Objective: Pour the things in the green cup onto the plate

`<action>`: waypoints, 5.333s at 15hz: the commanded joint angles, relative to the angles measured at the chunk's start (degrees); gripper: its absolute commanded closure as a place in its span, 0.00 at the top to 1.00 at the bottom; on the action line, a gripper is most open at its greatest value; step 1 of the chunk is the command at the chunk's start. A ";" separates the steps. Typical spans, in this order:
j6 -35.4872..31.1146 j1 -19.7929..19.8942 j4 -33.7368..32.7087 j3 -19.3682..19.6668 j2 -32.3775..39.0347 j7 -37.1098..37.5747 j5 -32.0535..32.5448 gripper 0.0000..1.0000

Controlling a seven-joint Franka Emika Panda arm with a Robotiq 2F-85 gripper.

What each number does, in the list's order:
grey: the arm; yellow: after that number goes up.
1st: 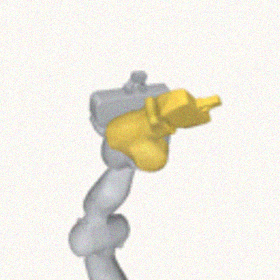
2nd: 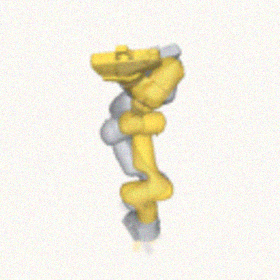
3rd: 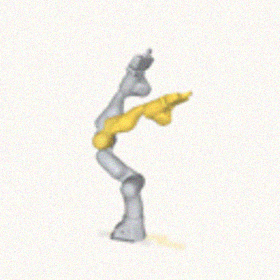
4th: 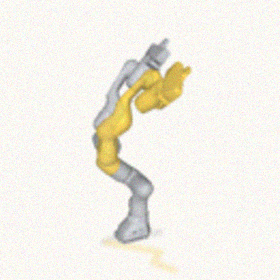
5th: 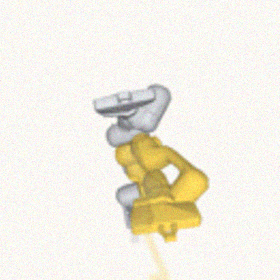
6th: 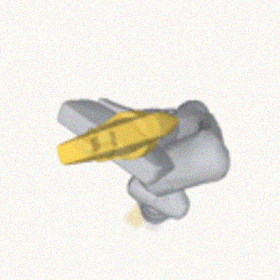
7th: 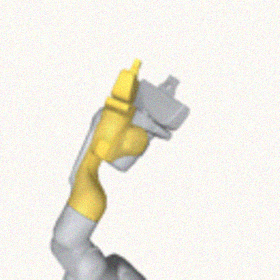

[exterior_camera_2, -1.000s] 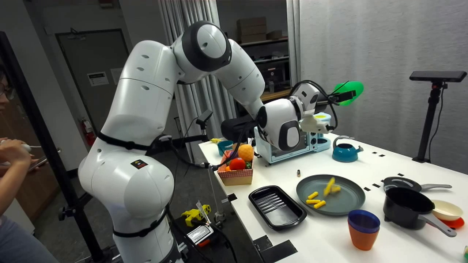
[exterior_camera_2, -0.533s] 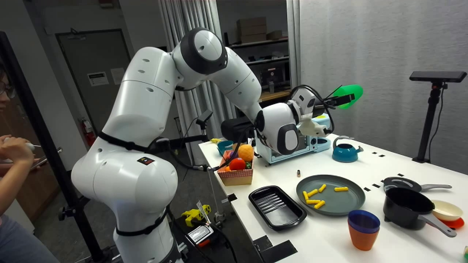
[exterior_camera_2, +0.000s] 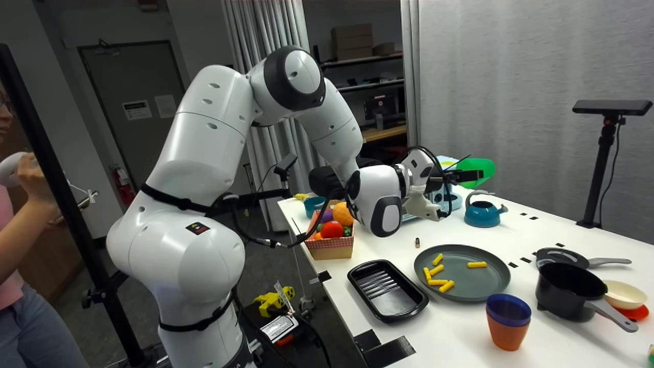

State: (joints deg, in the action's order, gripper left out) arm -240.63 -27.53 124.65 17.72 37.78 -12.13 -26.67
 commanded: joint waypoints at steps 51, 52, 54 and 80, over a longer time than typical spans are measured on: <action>49.68 -23.36 14.50 17.50 -4.71 -63.73 -54.06 0.50; 49.93 -23.93 14.49 18.08 -4.56 -63.57 -53.79 0.50; 49.83 -24.85 14.21 18.91 -4.62 -63.64 -53.19 0.50; 72.76 -50.64 16.73 48.23 10.90 -49.90 -31.08 0.50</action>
State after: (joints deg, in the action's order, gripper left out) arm -171.91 -72.87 141.98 60.69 44.79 -65.57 -62.12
